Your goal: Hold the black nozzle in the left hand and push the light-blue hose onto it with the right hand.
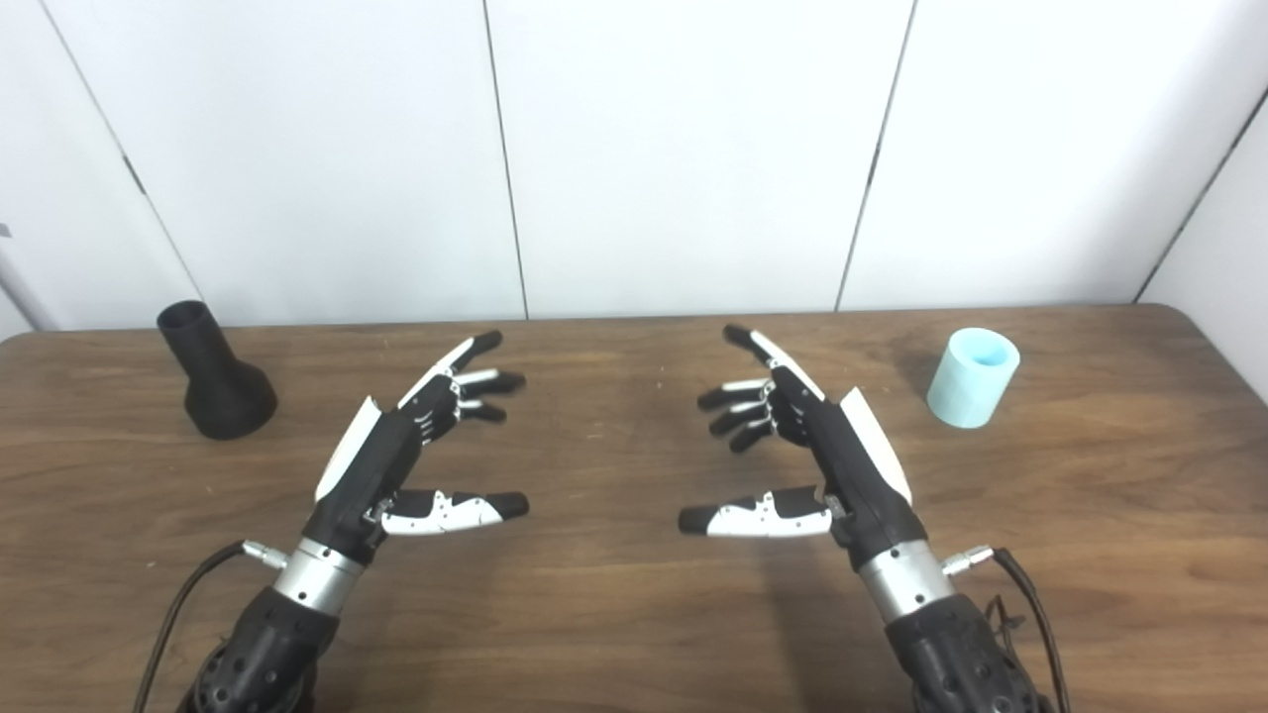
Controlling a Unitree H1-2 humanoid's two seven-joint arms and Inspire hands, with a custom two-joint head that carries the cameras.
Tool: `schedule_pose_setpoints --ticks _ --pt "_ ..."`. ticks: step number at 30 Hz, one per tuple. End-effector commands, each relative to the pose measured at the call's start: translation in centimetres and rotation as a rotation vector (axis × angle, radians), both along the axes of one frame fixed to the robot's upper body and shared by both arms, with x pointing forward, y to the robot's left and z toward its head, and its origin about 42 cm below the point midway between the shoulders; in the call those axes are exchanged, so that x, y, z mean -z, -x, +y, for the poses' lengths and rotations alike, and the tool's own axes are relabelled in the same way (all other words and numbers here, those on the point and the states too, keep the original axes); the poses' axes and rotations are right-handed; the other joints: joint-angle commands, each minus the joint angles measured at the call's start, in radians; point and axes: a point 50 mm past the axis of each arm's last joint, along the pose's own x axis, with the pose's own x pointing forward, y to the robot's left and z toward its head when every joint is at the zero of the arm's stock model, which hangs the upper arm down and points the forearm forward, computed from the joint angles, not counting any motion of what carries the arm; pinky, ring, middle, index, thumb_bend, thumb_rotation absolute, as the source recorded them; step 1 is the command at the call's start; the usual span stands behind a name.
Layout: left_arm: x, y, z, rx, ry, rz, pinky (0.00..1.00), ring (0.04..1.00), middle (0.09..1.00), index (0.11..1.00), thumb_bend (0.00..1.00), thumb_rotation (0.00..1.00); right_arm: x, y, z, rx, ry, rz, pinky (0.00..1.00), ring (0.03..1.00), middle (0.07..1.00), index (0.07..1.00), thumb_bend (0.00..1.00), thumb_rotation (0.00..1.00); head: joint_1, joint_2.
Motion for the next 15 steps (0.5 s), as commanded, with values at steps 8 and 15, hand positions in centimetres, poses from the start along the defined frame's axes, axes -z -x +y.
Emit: schedule_pose_setpoints --ticks 8,15 --pt "-2.32 -0.54 -0.53 0.045 0.042 -0.060 0.84 0.943 0.988 0.997 0.91 0.27 -2.16 -0.45 0.10 -0.029 -0.005 -0.063 0.85 0.970 1.000 0.969 0.89 0.20 0.004 0.007" --pt "-2.26 -0.64 -0.51 0.048 0.040 -0.063 0.82 0.930 0.963 0.993 0.90 0.26 -2.14 -0.42 0.09 -0.030 -0.001 -0.067 0.85 0.943 0.997 0.973 0.89 0.19 0.006 0.005"
